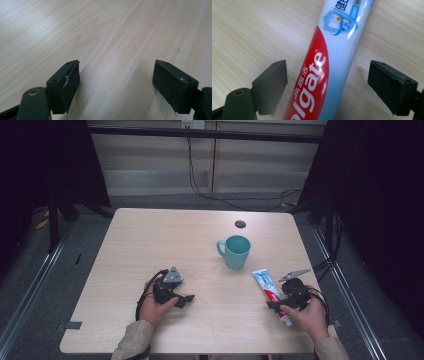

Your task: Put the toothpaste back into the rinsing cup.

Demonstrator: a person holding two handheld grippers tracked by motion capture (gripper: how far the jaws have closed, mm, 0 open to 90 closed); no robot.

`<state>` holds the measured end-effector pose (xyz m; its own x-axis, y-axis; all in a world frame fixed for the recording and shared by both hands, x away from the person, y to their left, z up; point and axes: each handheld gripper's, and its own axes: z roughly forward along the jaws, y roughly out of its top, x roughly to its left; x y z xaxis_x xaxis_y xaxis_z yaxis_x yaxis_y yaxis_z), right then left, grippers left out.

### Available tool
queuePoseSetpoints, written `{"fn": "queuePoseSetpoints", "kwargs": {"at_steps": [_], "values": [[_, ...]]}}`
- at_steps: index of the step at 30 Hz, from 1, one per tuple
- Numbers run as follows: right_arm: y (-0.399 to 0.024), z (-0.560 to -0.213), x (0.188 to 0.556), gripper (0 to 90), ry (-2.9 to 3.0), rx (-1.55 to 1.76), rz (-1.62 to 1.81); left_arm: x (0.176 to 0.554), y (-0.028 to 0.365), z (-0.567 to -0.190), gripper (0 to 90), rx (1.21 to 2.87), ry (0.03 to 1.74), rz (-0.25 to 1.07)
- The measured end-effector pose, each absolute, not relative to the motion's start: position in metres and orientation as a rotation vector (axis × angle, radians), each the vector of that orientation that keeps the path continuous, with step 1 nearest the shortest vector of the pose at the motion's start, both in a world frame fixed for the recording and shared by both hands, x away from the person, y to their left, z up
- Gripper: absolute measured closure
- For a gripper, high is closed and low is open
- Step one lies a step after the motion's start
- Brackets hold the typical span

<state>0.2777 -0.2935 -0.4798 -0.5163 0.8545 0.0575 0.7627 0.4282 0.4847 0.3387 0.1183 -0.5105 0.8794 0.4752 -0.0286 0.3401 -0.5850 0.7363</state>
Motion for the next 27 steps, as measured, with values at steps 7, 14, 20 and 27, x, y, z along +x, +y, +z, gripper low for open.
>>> {"fn": "queuePoseSetpoints", "kwargs": {"at_steps": [7,14,20,27], "values": [[-0.289,-0.472,0.288,17.4,2.529,1.406,0.634,0.339,0.118,-0.510,21.6,2.249,0.584,0.218],[-0.281,-0.466,0.298,18.5,2.566,1.388,0.571,0.339,0.118,-0.510,21.6,2.251,0.584,0.218],[-0.275,-0.462,0.305,20.4,2.592,1.366,0.528,0.339,0.118,-0.510,21.6,2.251,0.584,0.218],[-0.272,-0.460,0.313,21.2,2.611,1.363,0.503,0.339,0.118,-0.510,21.6,2.248,0.584,0.218]]}}
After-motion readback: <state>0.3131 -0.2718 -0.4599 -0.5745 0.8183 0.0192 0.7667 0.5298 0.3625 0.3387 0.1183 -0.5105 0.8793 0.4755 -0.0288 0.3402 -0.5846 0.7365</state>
